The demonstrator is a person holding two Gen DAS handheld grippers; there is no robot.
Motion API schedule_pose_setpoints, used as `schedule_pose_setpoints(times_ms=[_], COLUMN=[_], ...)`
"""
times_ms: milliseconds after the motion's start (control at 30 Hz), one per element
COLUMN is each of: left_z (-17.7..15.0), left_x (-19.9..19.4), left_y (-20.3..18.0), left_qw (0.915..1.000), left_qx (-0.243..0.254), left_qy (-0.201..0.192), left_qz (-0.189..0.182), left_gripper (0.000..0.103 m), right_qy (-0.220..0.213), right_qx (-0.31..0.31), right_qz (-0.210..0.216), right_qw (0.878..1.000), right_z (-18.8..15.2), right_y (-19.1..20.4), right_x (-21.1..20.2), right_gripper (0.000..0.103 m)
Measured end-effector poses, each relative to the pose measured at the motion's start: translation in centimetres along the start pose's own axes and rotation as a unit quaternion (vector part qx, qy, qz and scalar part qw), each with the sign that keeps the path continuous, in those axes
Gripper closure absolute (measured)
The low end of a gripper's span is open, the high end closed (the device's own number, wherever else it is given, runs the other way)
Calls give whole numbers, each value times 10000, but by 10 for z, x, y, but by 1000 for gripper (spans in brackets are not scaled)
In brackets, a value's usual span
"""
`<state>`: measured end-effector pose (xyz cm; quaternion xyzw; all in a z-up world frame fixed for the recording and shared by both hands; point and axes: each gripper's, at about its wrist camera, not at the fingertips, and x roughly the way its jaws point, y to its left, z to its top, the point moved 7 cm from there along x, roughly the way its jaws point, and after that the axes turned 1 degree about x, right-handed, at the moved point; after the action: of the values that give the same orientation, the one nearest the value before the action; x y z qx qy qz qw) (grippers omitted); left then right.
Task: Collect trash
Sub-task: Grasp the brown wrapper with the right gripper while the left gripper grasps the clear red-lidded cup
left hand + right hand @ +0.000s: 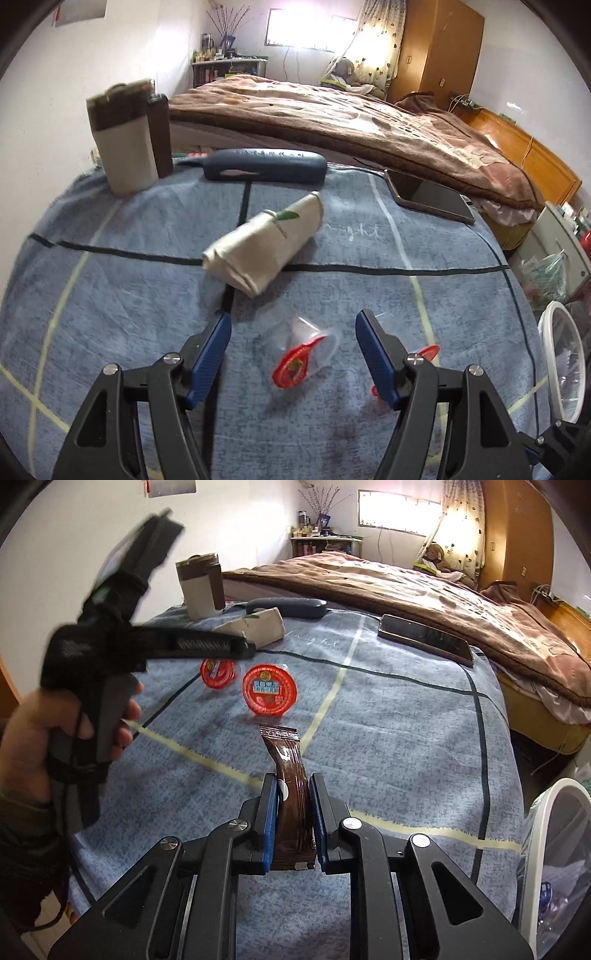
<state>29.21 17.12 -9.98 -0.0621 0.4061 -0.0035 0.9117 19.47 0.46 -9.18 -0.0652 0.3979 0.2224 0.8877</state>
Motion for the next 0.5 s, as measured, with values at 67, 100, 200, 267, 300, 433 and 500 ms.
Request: schedule_pose_setpoints(times_ms=[67, 100, 200, 267, 300, 433, 500], left_z=[-2, -3, -4, -5, -5, -6, -7], left_x=[4, 6, 9, 10, 12, 12, 11], left_y=[0, 0, 3, 5, 5, 8, 8], left_qw=[10000, 10000, 9999, 9999, 9999, 9998, 9998], left_qx=[16, -3, -74, -100, -112, -149, -133], left_qy=[51, 94, 65, 90, 107, 116, 121], left_qz=[31, 22, 20, 37, 20, 82, 78], left_gripper=[31, 31, 31, 33, 37, 48, 48], right_qy=[-18, -29, -28, -32, -35, -51, -62], right_qx=[20, 31, 50, 56, 61, 85, 108], right_qz=[0, 2, 17, 21, 23, 26, 20], right_qw=[10000, 10000, 10000, 10000, 10000, 9999, 9999], right_z=[0, 1, 1, 1, 1, 0, 1], right_y=[-3, -3, -4, -5, -5, -6, -7], right_x=[0, 0, 0, 0, 1, -2, -2], right_gripper=[83, 83, 83, 83, 83, 83, 83])
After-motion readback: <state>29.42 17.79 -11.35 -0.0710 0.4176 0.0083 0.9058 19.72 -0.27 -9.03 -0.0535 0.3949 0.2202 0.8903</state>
